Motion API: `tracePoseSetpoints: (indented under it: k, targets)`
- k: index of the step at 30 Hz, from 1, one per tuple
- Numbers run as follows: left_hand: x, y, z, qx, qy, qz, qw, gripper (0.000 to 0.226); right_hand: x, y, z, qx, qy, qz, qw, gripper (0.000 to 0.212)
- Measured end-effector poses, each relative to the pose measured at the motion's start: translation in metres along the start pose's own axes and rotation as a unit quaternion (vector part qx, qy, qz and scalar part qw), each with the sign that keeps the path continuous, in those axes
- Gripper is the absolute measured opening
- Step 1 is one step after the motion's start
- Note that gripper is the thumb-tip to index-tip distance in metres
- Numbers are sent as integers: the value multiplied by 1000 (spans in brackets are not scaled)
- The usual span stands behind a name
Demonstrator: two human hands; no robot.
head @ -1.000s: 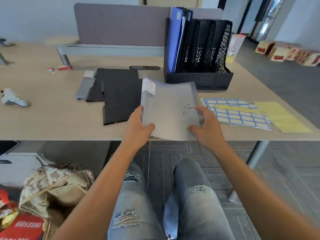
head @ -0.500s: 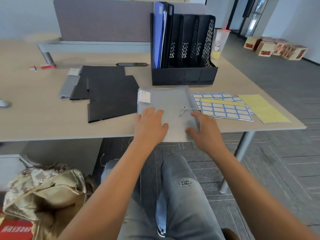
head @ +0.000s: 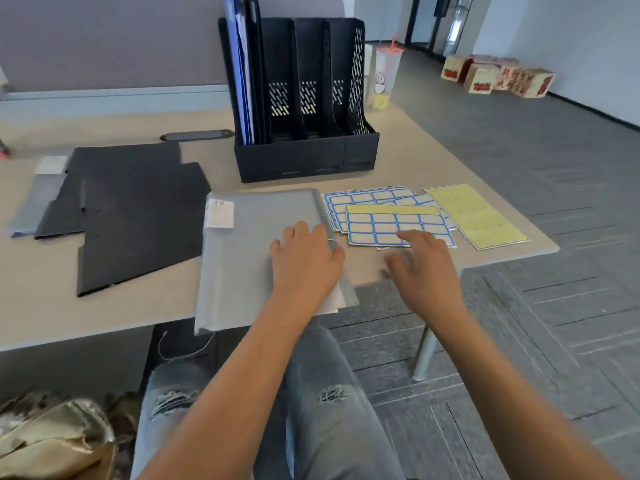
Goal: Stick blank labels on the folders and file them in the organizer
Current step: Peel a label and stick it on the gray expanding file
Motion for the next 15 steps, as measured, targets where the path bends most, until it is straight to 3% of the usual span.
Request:
tracePoseSetpoints:
  k: [7,15]
  targets:
    - [-67,59,-17,14,0,-21,1000,36,-27,38,7,15,3,1,1000,48]
    - [-123,50,-22,-57,-48,-1,997,54,-52,48,-5,58,30,23,998,55]
Point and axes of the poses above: each hand's wrist, its own x-axis away from the middle knuckle, its own z-axis out of the back of the hand, y = z × x, the point moved 2 cm from there along -x, towards the middle knuckle, and after that the axes turned 10 degrees about -y, right-handed, at the moved point
